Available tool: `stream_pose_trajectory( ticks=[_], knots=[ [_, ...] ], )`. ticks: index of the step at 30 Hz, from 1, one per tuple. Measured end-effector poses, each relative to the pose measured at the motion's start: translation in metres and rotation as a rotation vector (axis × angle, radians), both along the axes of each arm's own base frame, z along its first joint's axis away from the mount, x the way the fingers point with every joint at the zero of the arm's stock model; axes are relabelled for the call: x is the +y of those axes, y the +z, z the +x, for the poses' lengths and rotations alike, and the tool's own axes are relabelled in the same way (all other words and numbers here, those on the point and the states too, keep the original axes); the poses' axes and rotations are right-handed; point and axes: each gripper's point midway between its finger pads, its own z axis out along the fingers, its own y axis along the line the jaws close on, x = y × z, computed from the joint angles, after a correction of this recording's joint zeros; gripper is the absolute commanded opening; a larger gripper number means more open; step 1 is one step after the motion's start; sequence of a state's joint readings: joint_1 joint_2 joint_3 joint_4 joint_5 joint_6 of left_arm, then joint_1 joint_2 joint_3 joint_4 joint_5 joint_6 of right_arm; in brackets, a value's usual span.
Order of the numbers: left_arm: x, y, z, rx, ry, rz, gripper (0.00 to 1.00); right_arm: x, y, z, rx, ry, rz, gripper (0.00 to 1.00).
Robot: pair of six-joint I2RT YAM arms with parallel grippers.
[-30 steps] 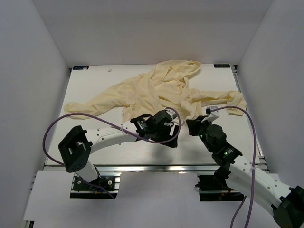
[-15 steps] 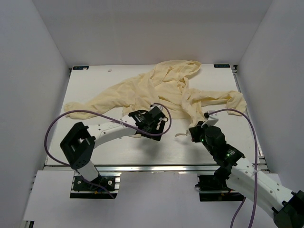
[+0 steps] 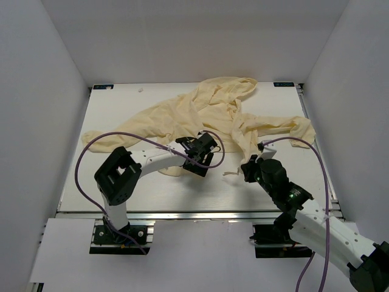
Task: Zip up the jacket
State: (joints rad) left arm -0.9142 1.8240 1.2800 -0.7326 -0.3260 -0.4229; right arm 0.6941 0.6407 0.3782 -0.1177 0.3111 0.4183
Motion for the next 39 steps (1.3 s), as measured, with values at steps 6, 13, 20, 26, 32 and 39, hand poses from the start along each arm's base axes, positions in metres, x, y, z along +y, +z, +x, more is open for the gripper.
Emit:
stream_pose_trajectory(
  ticks=[6,13,20,26,32,39],
  knots=[
    [-0.007,-0.003,-0.004,0.034,-0.035,-0.035,0.92,-0.001,-0.003,-0.001,0.009,-0.001,-0.008,0.00],
    [-0.013,-0.006,-0.011,0.071,-0.055,-0.065,0.92,-0.002,-0.004,-0.001,0.014,-0.002,-0.012,0.00],
    [-0.007,-0.015,-0.020,0.106,-0.058,-0.054,0.87,-0.002,-0.003,-0.001,0.013,-0.004,-0.010,0.00],
    [-0.007,-0.023,-0.020,0.119,-0.054,-0.042,0.83,-0.003,-0.004,-0.001,0.016,-0.008,-0.012,0.00],
    [-0.009,-0.031,-0.021,0.132,-0.050,-0.037,0.78,-0.005,-0.006,-0.003,0.026,-0.012,-0.016,0.00],
    [-0.013,-0.031,-0.022,0.140,-0.054,-0.057,0.73,-0.005,-0.007,-0.003,0.031,-0.015,-0.013,0.00]
  ],
)
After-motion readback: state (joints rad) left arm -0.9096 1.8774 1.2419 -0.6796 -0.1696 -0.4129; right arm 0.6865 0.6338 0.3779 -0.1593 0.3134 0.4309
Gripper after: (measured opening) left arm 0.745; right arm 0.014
